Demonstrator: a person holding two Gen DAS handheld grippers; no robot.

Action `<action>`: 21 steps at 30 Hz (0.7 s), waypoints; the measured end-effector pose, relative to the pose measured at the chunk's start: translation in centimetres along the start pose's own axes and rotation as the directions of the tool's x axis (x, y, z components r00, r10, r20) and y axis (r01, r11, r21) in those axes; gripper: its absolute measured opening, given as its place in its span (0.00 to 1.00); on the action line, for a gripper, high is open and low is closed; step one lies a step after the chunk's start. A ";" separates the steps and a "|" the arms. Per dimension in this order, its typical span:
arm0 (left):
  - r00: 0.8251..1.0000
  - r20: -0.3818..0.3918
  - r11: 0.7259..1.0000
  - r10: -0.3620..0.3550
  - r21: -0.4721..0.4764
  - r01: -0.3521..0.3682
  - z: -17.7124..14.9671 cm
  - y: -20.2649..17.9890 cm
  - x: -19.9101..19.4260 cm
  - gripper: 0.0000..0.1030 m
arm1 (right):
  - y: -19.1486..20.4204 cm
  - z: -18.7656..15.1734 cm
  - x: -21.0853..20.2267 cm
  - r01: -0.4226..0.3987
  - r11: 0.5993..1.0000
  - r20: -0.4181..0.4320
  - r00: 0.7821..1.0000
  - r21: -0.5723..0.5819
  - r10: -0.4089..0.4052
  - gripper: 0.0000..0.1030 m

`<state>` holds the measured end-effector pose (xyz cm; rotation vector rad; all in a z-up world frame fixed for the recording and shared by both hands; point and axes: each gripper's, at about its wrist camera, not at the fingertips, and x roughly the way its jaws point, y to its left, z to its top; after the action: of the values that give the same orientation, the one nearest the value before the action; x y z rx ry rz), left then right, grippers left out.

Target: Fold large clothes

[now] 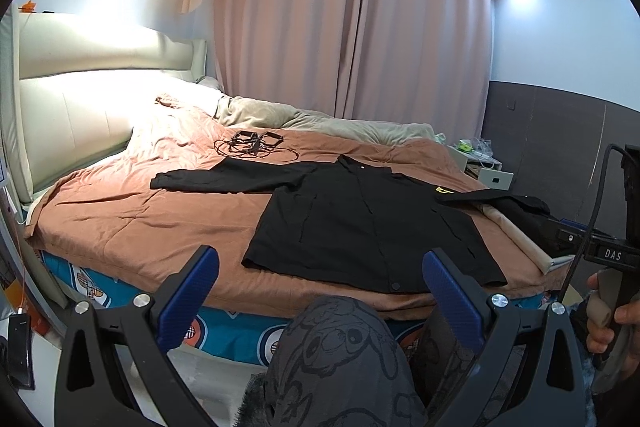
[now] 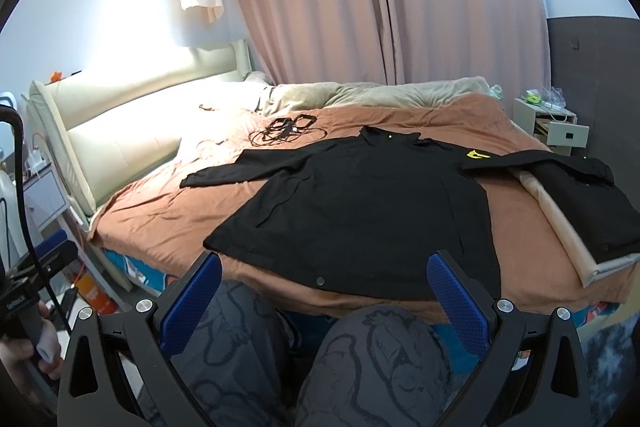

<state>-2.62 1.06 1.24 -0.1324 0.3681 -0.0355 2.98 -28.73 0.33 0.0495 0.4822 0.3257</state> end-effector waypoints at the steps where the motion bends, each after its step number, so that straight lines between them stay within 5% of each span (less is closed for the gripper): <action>1: 1.000 0.000 1.000 0.000 -0.002 0.000 0.0 0.1 0.1 1.00 | 0.0 0.0 0.1 -0.001 1.000 -0.001 1.000 -0.003 0.001 1.00; 21: 0.999 -0.015 0.999 0.033 -0.002 -0.033 0.2 1.2 2.8 1.00 | -1.1 0.8 4.2 -0.029 0.999 -0.011 1.000 0.029 0.029 1.00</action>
<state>0.09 2.14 0.24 -0.1285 0.3854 -0.0034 7.18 -28.41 -0.95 0.0827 0.4975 0.3477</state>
